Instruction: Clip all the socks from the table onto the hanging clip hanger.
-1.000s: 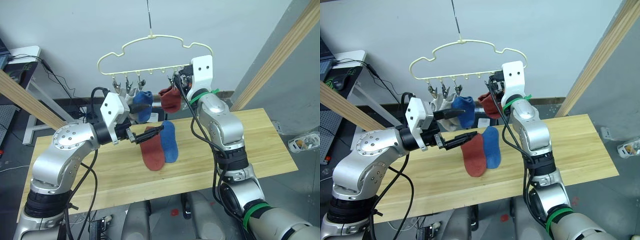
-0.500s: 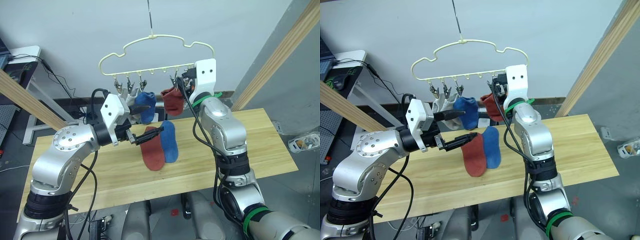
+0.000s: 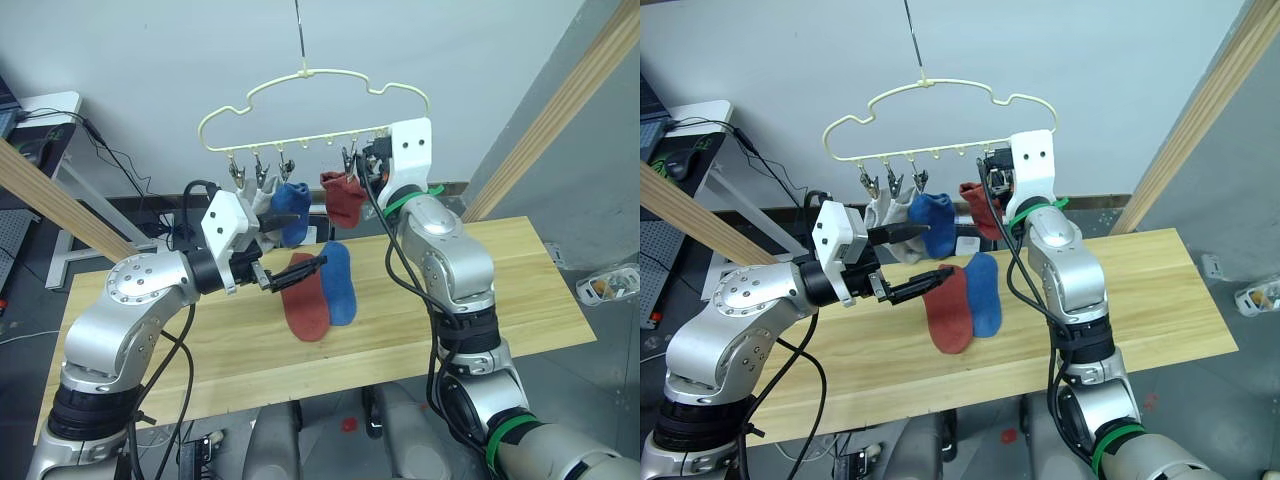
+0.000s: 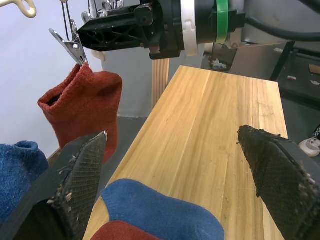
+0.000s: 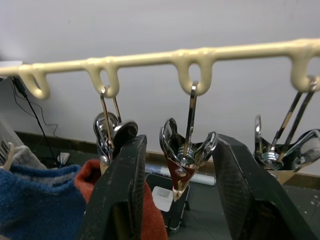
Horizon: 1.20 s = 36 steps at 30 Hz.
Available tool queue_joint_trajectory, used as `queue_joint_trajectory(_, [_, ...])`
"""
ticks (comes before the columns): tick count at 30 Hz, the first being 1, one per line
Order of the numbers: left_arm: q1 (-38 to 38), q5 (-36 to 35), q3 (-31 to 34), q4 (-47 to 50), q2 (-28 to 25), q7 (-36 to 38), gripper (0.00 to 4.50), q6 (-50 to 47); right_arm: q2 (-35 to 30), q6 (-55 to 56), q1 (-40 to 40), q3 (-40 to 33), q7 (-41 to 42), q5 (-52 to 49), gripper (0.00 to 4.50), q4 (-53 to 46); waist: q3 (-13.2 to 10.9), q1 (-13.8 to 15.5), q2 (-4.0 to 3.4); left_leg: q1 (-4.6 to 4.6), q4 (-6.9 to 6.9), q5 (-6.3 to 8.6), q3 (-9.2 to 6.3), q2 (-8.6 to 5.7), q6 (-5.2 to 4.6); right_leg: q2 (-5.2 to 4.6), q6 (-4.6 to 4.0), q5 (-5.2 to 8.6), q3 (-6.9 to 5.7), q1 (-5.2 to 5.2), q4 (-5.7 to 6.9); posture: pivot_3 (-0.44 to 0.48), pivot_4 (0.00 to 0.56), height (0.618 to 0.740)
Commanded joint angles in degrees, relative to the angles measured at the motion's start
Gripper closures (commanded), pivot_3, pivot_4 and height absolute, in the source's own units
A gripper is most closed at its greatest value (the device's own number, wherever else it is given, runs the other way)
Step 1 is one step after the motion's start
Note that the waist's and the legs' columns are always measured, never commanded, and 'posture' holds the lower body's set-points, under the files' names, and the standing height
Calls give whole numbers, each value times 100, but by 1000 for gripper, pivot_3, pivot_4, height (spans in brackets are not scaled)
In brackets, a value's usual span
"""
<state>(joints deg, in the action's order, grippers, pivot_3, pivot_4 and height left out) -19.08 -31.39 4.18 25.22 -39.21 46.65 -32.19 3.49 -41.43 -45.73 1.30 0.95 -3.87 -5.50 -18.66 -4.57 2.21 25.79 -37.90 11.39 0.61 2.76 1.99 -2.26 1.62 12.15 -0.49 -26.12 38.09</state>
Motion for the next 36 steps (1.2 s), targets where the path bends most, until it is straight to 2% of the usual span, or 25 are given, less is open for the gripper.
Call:
queue_joint_trajectory(1, [9,-45,85,265,-59,-19,0,41,94,23,-42,-76,-29,-146,2477,-328,0,0,0,0,0,0,0,0,0,0,0,0,0,0,0,-109,260,740])
queue_joint_trajectory(18, [64,-87,128,348,-116,-70,0,-31,186,243,-221,-171,25,-282,2477,77,0,10,0,0,1,0,0,0,0,0,0,0,0,0,-1,-91,264,740])
queue_joint_trajectory(22, [89,-96,129,350,-127,-85,0,-23,165,337,-236,-164,15,-253,3365,85,0,10,0,0,1,0,-1,0,0,0,0,0,-1,0,0,-93,264,740])
queue_joint_trajectory(24, [99,-103,129,353,-133,-89,0,-21,145,368,-241,-149,22,-240,3365,82,0,13,0,0,1,0,-1,0,0,0,0,0,0,0,0,-95,264,740])
queue_joint_trajectory(27, [109,-106,130,351,-133,-91,0,-16,104,398,-245,-124,40,-226,3820,75,0,14,0,0,1,0,0,0,0,0,0,0,0,0,-1,-96,266,740])
queue_joint_trajectory(29, [135,-107,138,350,-135,-89,0,-13,84,410,-246,-111,45,-217,4283,73,0,14,0,0,1,0,0,0,0,0,0,0,-1,0,-1,-98,266,740])
queue_joint_trajectory(36, [347,-129,286,334,-137,-203,0,-99,26,413,-271,-121,61,-240,4328,48,0,13,0,0,1,0,0,1,0,0,0,0,0,0,-1,-100,267,740])
